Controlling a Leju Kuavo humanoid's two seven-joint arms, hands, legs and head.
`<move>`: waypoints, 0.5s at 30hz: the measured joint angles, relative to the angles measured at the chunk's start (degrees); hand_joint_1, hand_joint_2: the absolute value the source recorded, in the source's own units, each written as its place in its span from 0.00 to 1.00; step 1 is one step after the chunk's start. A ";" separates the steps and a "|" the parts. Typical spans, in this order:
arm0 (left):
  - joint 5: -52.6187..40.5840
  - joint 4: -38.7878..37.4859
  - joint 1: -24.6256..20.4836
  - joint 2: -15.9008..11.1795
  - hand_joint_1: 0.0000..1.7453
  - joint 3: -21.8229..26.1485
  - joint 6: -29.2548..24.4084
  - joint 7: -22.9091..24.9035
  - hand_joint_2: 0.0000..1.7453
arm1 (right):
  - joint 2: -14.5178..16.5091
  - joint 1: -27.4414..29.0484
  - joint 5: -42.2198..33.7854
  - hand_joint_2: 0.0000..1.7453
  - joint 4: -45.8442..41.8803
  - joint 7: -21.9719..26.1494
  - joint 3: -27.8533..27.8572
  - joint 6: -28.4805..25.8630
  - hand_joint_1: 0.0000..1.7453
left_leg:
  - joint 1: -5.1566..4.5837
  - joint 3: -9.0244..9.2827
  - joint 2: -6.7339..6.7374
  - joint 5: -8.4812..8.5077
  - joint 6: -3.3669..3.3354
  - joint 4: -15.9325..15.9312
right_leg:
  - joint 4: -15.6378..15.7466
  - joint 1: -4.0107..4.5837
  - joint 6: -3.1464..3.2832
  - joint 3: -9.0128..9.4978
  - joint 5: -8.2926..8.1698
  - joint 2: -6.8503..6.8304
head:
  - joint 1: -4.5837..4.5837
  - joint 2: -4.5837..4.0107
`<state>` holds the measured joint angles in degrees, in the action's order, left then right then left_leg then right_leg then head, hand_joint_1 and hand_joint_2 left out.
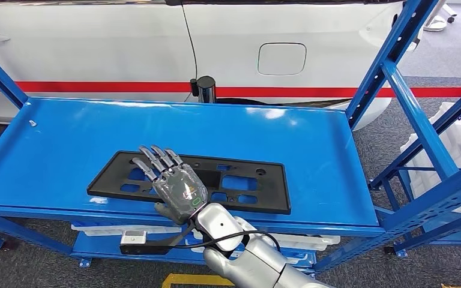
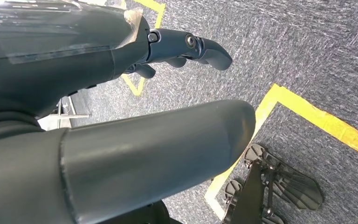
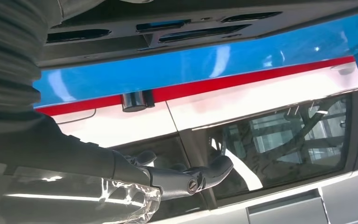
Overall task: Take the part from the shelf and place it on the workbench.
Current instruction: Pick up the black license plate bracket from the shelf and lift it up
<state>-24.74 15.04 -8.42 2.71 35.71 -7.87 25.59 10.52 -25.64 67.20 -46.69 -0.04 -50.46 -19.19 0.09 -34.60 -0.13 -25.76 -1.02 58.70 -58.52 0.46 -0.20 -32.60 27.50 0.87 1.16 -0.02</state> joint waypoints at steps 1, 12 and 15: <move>-0.11 0.00 0.00 0.00 0.00 0.01 0.00 0.00 0.00 | -0.01 0.01 0.60 1.00 0.01 -0.50 -0.01 0.01 0.00 | 0.00 0.00 0.00 0.00 0.00 0.00 | 0.00 0.00 0.00 0.00 0.00 0.00 | 0.00 0.00; -1.80 0.00 -0.33 0.17 0.00 0.01 0.01 0.00 0.00 | -0.40 0.48 7.70 1.00 0.94 -5.72 0.36 2.43 0.00 | 0.00 0.00 0.00 0.00 0.00 0.00 | 0.00 0.00 0.00 -0.01 0.00 0.00 | 0.00 0.00; -1.96 0.00 -0.45 0.27 0.00 0.01 0.02 0.00 0.00 | -0.40 0.50 8.53 1.00 1.51 -6.42 0.79 2.50 0.00 | 0.00 0.00 0.00 0.00 0.00 0.00 | 0.00 0.00 0.00 -0.01 0.00 0.00 | 0.00 0.00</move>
<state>-26.70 15.04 -8.87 2.98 35.71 -7.85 25.59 10.12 -25.14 75.72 -45.18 -6.46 -49.67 -16.69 0.09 -34.60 -0.13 -25.76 -1.02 58.71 -58.52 0.46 -0.20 -32.61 27.50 0.87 1.16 -0.02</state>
